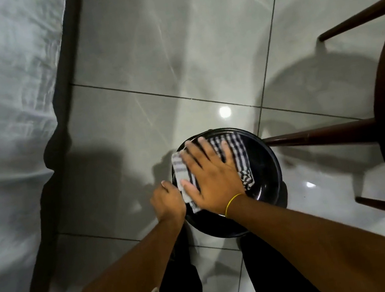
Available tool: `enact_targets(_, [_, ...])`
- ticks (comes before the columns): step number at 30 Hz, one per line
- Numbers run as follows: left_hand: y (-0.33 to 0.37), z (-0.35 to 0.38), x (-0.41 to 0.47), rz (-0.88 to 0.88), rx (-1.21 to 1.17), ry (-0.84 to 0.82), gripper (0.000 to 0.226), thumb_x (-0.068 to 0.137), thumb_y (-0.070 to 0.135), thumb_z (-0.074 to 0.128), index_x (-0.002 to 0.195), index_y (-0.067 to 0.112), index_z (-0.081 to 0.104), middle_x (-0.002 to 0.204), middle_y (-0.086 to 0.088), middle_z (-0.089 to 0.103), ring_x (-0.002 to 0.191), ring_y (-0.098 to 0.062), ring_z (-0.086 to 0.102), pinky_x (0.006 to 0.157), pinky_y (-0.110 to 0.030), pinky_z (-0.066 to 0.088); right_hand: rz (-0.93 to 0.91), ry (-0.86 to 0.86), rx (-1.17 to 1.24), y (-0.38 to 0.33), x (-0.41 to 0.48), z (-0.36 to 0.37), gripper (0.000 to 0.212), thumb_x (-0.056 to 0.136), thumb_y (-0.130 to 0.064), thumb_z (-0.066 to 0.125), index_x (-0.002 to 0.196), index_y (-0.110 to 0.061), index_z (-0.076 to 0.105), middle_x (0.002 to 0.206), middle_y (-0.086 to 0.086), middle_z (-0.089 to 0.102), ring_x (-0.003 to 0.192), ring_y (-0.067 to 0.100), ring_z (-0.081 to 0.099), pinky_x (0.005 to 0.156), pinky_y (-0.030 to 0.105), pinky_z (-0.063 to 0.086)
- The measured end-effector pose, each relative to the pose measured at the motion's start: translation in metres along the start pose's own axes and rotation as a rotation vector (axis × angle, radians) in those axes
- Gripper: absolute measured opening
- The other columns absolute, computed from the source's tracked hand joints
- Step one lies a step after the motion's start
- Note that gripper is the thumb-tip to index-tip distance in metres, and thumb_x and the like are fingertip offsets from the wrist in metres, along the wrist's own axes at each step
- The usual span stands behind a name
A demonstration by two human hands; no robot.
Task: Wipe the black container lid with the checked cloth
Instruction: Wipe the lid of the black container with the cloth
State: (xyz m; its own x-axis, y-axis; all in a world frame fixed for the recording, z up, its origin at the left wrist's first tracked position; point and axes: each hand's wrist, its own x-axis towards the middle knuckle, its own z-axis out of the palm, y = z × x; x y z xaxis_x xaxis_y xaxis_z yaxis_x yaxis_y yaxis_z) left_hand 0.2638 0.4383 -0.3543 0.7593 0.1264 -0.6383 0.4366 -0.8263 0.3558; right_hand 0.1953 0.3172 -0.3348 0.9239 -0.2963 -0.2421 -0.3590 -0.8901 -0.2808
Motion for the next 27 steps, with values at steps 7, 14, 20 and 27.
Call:
enact_targets(7, [-0.011,-0.003,0.007,0.092,-0.032,-0.017,0.045,0.105,0.016,0.036,0.079,-0.009,0.064,0.087,-0.032,0.070,0.080,-0.047,0.064,0.079,-0.053,0.053,-0.625,-0.157,-0.126,0.031,-0.005,-0.001,0.076,0.104,-0.061,0.041,0.167,-0.019,0.033,0.179,0.005,0.024,0.166,0.032,0.020,0.130,0.067,0.006])
enact_targets(14, [0.001,0.009,0.006,-0.059,-0.097,0.121,0.042,0.094,0.026,0.046,0.088,-0.005,0.072,0.092,-0.032,0.071,0.085,-0.046,0.065,0.076,-0.042,0.046,-0.579,-0.079,-0.137,0.048,0.022,-0.009,0.075,0.104,-0.063,0.040,0.167,-0.023,0.035,0.176,0.003,0.034,0.165,0.031,0.025,0.130,0.064,0.013])
enact_targets(20, [0.009,0.007,-0.004,-0.104,-0.122,0.229,0.038,0.086,0.022,0.049,0.050,0.009,0.050,0.050,-0.009,0.045,0.048,-0.028,0.043,0.056,-0.039,0.034,0.157,0.094,-0.015,0.052,0.021,-0.013,0.071,0.103,-0.065,0.038,0.163,-0.028,0.038,0.172,-0.002,0.039,0.161,0.030,0.033,0.127,0.068,0.022])
enact_targets(27, [0.005,0.014,-0.006,-0.197,-0.216,0.279,0.038,0.084,0.015,0.052,0.049,0.014,0.040,0.047,0.003,0.036,0.041,-0.014,0.033,0.043,-0.025,0.027,1.044,0.303,0.105,0.041,0.001,-0.009,0.069,0.104,-0.064,0.037,0.161,-0.024,0.039,0.170,-0.001,0.043,0.158,0.031,0.037,0.123,0.065,0.031])
